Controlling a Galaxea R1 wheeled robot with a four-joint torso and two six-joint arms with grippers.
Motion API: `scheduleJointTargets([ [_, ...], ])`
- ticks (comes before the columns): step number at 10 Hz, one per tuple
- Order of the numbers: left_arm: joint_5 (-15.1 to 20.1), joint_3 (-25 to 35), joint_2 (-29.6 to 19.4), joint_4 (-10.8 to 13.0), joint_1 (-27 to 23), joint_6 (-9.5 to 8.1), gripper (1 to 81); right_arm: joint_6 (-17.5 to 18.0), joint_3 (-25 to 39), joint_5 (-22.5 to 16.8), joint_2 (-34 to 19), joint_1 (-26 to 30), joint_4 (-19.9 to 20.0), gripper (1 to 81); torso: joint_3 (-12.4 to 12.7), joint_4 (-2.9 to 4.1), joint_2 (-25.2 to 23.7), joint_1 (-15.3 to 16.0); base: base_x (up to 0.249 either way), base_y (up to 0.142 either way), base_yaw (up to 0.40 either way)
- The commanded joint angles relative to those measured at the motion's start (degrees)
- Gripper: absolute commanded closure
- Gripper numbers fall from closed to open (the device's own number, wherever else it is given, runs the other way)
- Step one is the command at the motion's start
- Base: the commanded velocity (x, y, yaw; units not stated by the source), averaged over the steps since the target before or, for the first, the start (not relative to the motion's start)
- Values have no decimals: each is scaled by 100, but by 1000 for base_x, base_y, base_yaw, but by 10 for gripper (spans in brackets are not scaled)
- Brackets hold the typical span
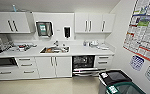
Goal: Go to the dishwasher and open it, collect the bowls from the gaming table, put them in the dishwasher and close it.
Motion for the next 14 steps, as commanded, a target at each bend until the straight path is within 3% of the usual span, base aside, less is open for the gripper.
scheduleJointTargets([
  [1,25,4,-113,-6,-274,-22,811,-30,68,-39,-71,323,-98,811,0,0,0,11,161,0,0],
  [14,25,13,-113,-6,-274,-22,811,-30,59,-39,-71,314,-98,811,-7,0,9,17,150,0,0],
])
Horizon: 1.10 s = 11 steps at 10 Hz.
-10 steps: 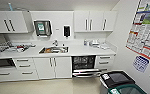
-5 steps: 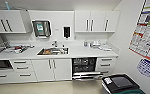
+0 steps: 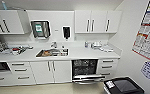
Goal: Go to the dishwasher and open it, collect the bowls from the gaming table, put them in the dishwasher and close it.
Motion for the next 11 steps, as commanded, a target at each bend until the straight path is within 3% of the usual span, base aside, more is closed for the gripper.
scheduleJointTargets([
  [1,42,15,-115,33,-188,-5,811,-13,64,-99,-41,231,-76,811,0,0,0,0,127,0,0],
  [11,42,24,-106,33,-188,-13,811,-13,55,-99,-32,231,-76,811,0,0,0,-5,99,0,0],
])
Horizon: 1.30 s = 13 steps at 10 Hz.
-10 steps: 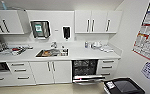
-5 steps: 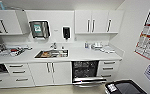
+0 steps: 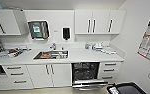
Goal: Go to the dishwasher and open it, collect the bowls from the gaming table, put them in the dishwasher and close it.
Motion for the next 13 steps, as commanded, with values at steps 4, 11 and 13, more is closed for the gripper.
scheduleJointTargets([
  [4,44,22,-119,-28,-188,-11,811,-4,55,-99,-47,234,-67,811,0,0,0,0,133,0,0],
  [11,36,22,-128,-28,-188,-28,811,40,55,-90,-91,225,-41,811,2,0,0,-1,134,0,0],
  [13,36,22,-128,-28,-188,-28,811,40,55,-90,-91,216,-41,811,-2,0,4,9,134,0,0],
])
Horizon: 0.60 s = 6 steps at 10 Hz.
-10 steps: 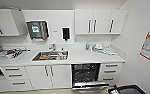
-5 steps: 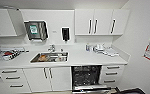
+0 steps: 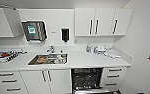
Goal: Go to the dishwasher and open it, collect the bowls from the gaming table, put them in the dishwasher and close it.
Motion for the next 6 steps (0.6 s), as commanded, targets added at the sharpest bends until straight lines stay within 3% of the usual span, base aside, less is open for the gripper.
scheduleJointTargets([
  [1,64,22,-128,9,-98,-9,811,18,55,-144,-60,118,-57,811,0,0,0,2,135,0,0],
  [6,64,22,-137,9,-98,-9,811,18,55,-144,-60,109,-57,811,5,0,-11,-7,134,0,0],
])
